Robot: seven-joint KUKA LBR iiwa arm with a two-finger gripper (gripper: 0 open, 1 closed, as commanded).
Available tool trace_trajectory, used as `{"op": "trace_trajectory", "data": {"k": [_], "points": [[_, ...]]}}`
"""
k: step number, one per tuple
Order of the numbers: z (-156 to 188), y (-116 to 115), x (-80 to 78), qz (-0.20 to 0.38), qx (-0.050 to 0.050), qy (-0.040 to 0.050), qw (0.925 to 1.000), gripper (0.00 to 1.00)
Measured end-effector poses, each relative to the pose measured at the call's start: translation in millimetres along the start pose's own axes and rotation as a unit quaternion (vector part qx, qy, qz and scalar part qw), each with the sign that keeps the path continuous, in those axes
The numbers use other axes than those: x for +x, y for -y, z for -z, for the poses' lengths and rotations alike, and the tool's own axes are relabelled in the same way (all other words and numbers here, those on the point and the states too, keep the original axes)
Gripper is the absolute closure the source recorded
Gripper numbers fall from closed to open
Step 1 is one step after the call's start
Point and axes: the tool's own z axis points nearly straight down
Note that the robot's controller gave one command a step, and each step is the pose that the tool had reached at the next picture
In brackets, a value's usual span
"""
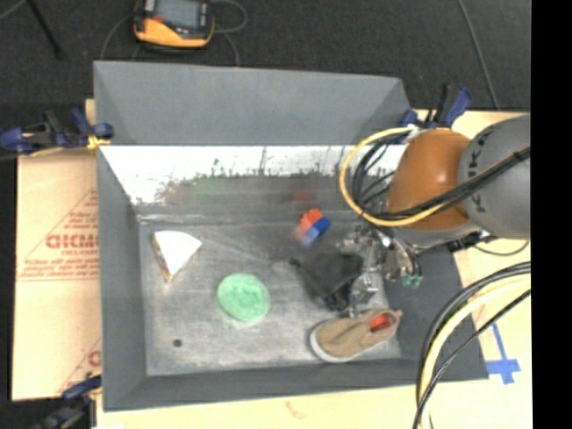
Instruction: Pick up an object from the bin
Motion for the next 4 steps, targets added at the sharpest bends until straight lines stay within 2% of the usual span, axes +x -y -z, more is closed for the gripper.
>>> {"op": "trace_trajectory", "data": {"k": [1, 2, 4], "points": [[-4.7, 0.1, 1.1, -0.134, 0.000, -0.0021, 0.9909, 0.00], [-4.9, -1.0, 9.2, -0.248, 0.001, 0.0026, 0.9688, 1.00], [-1.9, -1.1, 10.1, -0.247, 0.001, 0.0013, 0.9689, 1.00]]}}
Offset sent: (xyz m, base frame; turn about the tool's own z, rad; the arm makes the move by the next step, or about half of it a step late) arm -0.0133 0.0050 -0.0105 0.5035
